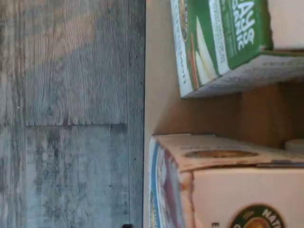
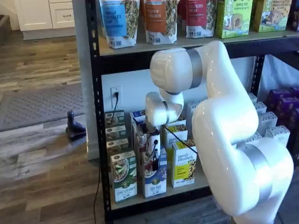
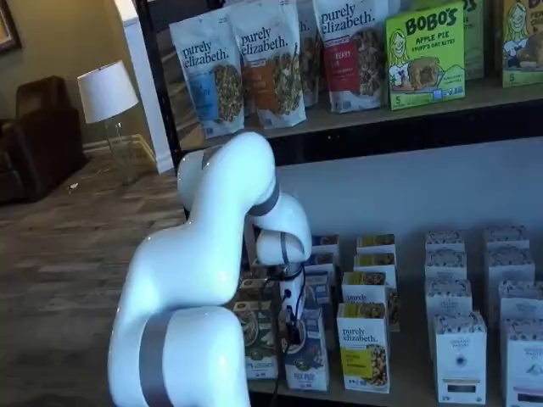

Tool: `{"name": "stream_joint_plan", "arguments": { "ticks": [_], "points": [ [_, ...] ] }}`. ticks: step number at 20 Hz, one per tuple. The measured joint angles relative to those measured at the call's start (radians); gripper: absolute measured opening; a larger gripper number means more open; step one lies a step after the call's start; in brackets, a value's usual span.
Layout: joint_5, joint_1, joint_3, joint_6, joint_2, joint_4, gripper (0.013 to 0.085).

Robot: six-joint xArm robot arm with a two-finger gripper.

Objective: Pick up the blue and white box that is on the bottom shelf, the second box from the left

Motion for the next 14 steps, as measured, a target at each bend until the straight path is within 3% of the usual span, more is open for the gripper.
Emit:
{"name": "stream_joint_plan", "arguments": {
  "ticks": [6, 8, 14],
  "points": [
    [-0.004, -0.002, 0.006, -0.002, -0.001, -0.001, 0.0730],
    [-0.007, -0.003, 0.011, 0.004, -0.002, -0.007, 0.0650],
    [-0.026, -0.001, 0.026, 0.015, -0.004, -0.020, 0.0650]
  ]
}}
